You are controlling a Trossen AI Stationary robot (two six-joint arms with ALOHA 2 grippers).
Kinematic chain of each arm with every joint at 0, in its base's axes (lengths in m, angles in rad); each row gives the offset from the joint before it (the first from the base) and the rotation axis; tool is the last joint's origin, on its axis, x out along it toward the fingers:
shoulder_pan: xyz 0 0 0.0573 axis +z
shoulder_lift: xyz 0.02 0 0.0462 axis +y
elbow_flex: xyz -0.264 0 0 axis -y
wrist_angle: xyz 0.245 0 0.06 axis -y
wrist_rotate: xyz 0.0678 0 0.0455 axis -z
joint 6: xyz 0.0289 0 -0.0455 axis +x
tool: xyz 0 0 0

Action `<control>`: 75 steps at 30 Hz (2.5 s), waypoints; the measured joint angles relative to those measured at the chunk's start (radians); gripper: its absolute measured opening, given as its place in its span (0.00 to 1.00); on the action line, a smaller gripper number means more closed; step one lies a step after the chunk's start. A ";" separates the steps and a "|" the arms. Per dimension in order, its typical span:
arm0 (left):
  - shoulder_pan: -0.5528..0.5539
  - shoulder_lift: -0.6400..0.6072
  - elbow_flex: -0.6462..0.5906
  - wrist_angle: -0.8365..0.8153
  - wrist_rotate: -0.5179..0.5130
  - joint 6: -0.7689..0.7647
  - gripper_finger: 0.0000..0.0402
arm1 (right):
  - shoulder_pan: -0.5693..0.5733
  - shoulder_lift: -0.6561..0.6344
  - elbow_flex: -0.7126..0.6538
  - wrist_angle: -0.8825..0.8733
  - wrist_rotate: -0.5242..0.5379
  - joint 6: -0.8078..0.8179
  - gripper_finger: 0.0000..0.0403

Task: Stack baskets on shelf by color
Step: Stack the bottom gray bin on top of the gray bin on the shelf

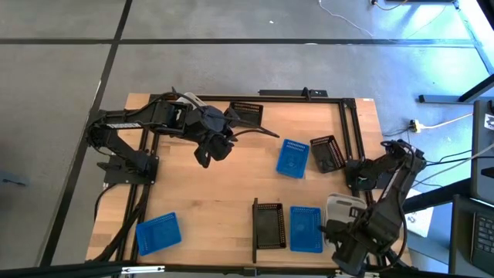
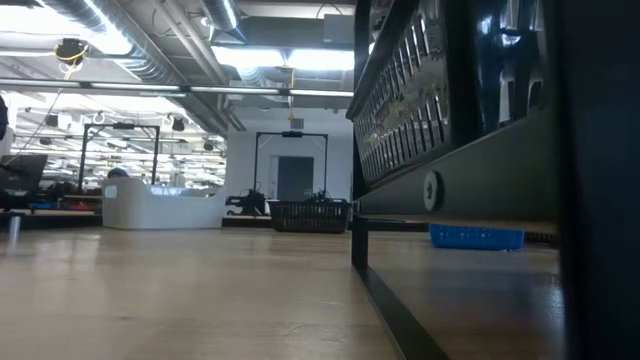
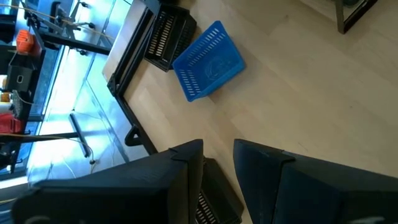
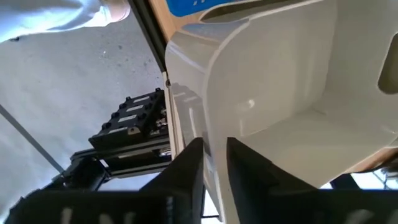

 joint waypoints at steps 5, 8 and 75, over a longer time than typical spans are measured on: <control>0.000 0.000 0.000 0.000 0.000 0.000 0.21 | -0.004 -0.001 0.000 -0.012 0.001 -0.011 0.18; 0.000 0.000 0.000 0.000 0.000 -0.002 0.21 | -0.004 -0.001 0.000 0.008 0.004 -0.011 0.18; 0.000 0.000 0.000 -0.001 0.000 0.000 0.21 | -0.028 -0.001 0.021 0.002 -0.048 -0.042 0.00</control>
